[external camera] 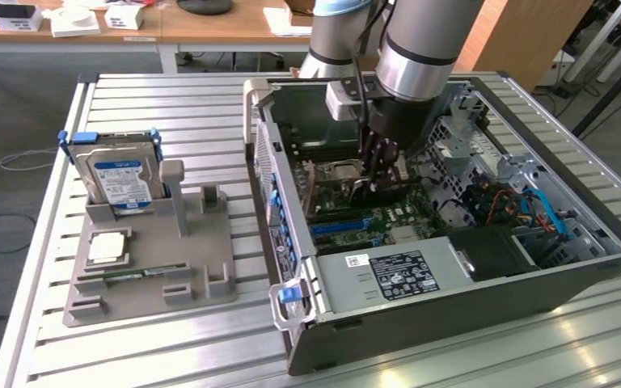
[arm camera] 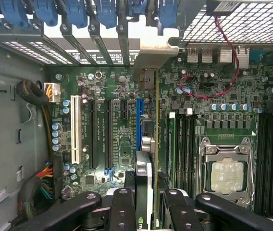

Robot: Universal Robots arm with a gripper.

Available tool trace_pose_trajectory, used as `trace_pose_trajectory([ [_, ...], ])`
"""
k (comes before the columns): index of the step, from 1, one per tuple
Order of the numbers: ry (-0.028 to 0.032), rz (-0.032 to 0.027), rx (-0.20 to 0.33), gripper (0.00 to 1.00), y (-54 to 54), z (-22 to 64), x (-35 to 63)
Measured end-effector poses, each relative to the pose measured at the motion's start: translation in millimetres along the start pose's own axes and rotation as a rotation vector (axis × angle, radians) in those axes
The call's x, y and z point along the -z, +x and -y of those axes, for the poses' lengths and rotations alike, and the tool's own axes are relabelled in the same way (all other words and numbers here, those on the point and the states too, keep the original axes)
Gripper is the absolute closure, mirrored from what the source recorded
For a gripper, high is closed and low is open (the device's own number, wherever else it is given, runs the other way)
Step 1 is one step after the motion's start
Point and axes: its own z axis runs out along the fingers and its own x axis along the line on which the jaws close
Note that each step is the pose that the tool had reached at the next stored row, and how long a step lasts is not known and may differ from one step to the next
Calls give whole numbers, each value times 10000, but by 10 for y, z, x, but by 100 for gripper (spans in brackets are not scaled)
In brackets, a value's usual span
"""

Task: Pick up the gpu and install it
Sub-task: 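Insert the gpu into the slot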

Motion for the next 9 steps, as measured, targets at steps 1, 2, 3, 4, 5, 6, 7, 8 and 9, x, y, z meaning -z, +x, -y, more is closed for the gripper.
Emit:
trace_pose_trajectory([
  [1,-1,-2,0,73,0,0,-2],
  [2,-2,-3,0,73,0,0,-2],
  [3,-2,-3,0,73,0,-1,-2],
  [4,-2,-3,0,73,0,-1,-2],
  [5,-1,-2,-1,73,0,-1,-4],
  [6,1,3,-1,73,0,0,-10],
  [7,2,3,0,73,0,0,-18],
  [8,0,0,-1,73,0,-1,-27],
  [9,-1,-1,0,73,0,0,-35],
])
